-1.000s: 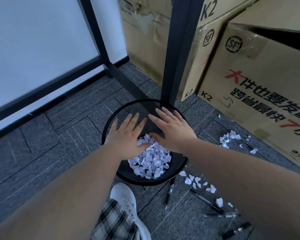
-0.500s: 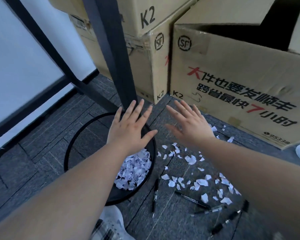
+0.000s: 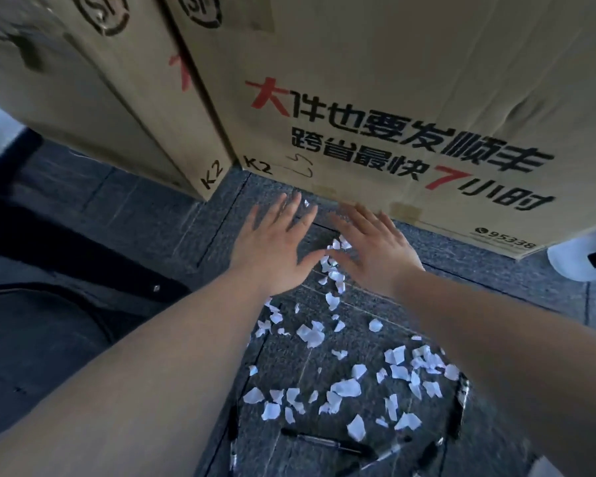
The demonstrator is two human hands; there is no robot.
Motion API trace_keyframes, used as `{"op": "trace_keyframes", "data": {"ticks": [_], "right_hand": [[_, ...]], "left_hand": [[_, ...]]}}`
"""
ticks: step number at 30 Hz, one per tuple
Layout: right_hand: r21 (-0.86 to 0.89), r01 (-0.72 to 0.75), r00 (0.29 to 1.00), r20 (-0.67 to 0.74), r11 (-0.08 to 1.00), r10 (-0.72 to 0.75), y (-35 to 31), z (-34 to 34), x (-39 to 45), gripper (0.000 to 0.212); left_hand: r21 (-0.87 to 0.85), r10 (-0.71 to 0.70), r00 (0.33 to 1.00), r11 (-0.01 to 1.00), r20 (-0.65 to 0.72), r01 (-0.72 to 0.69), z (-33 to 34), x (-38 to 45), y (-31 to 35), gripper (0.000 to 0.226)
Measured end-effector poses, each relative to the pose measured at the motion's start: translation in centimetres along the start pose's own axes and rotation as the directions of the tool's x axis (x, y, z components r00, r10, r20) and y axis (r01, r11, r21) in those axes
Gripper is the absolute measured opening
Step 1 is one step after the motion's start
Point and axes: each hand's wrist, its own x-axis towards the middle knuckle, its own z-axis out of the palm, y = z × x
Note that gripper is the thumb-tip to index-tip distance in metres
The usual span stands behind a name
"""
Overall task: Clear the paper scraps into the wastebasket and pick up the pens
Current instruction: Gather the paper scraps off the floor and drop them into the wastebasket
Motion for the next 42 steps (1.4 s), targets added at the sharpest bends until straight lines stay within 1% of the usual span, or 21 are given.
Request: {"op": "trace_keyframes", "data": {"ticks": [3, 7, 12, 14, 17, 22, 25, 28, 30, 32, 33, 35, 36, 39, 42], "right_hand": [[0.021, -0.055, 0.998, 0.044, 0.998, 0.054, 2.5, 2.2, 1.2, 0.060], [0.037, -0.117, 0.990, 0.084, 0.992, 0.113, 4.9, 4.8, 2.9, 0.061], [0.048, -0.141, 0.986, 0.098, 0.989, 0.136, 6.6, 7.1, 4.2, 0.063], [0.045, -0.136, 0.988, 0.072, 0.990, 0.133, 6.9, 7.8, 4.3, 0.063], [0.042, -0.128, 0.992, 0.023, 0.991, 0.127, 7.1, 8.7, 4.2, 0.063], [0.078, -0.126, 0.991, -0.029, 0.989, 0.129, 6.8, 9.2, 4.2, 0.064], [0.131, -0.126, 0.990, -0.042, 0.983, 0.132, 6.4, 9.3, 4.1, 0.065], [0.133, -0.068, 0.996, -0.051, 0.989, 0.075, 5.8, 9.6, 3.1, 0.068], [0.130, -0.017, 0.999, -0.026, 0.991, 0.020, 5.1, 9.9, 1.6, 0.064], [0.140, 0.050, 0.999, 0.000, 0.989, -0.050, 4.5, 10.2, -0.2, 0.056], [0.143, 0.083, 0.996, 0.005, 0.986, -0.084, 4.4, 10.2, -1.0, 0.051], [0.128, 0.123, 0.992, -0.004, 0.984, -0.123, 4.7, 10.1, -2.5, 0.046], [0.108, 0.116, 0.993, -0.010, 0.987, -0.115, 5.3, 10.0, -3.0, 0.046], [0.023, 0.037, 0.999, -0.033, 0.999, -0.037, 8.0, 9.4, -4.1, 0.050], [-0.041, -0.039, 0.999, -0.017, 0.998, 0.038, 10.6, 9.1, -4.5, 0.062]], "left_hand": [[-0.032, -0.004, 0.999, 0.999, 0.045, 0.006, 2.4, 3.5, 0.1, 0.071], [-0.110, -0.066, 0.993, 0.991, 0.098, 0.076, 5.6, 7.3, -0.3, 0.070], [-0.145, -0.064, 0.991, 0.986, 0.118, 0.081, 8.6, 10.5, -0.1, 0.071], [-0.155, -0.054, 0.992, 0.985, 0.113, 0.072, 9.5, 11.2, 0.3, 0.071], [-0.143, -0.046, 0.997, 0.988, 0.063, 0.054, 10.5, 12.0, 1.0, 0.073], [-0.226, -0.069, 0.997, 0.971, 0.023, 0.073, 11.2, 12.7, 1.2, 0.072], [-0.295, -0.035, 0.999, 0.955, -0.035, 0.023, 11.3, 11.7, 1.5, 0.073], [-0.349, 0.045, 0.998, 0.936, -0.033, -0.054, 11.1, 10.0, 2.1, 0.071], [-0.356, 0.129, 0.992, 0.926, -0.011, -0.124, 11.1, 8.2, 3.0, 0.067], [-0.346, 0.237, 0.971, 0.912, 0.010, -0.219, 11.5, 6.4, 3.7, 0.064], [-0.341, 0.285, 0.958, 0.902, 0.009, -0.265, 11.8, 5.6, 4.0, 0.064], [-0.320, 0.365, 0.930, 0.877, -0.044, -0.359, 12.5, 4.5, 4.2, 0.063], [-0.313, 0.378, 0.922, 0.869, -0.076, -0.383, 12.8, 4.5, 4.1, 0.061], [-0.253, 0.340, 0.934, 0.899, -0.109, -0.357, 12.5, 5.4, 4.5, 0.064], [-0.190, 0.305, 0.951, 0.932, -0.047, -0.308, 12.3, 6.7, 5.5, 0.074]]}}
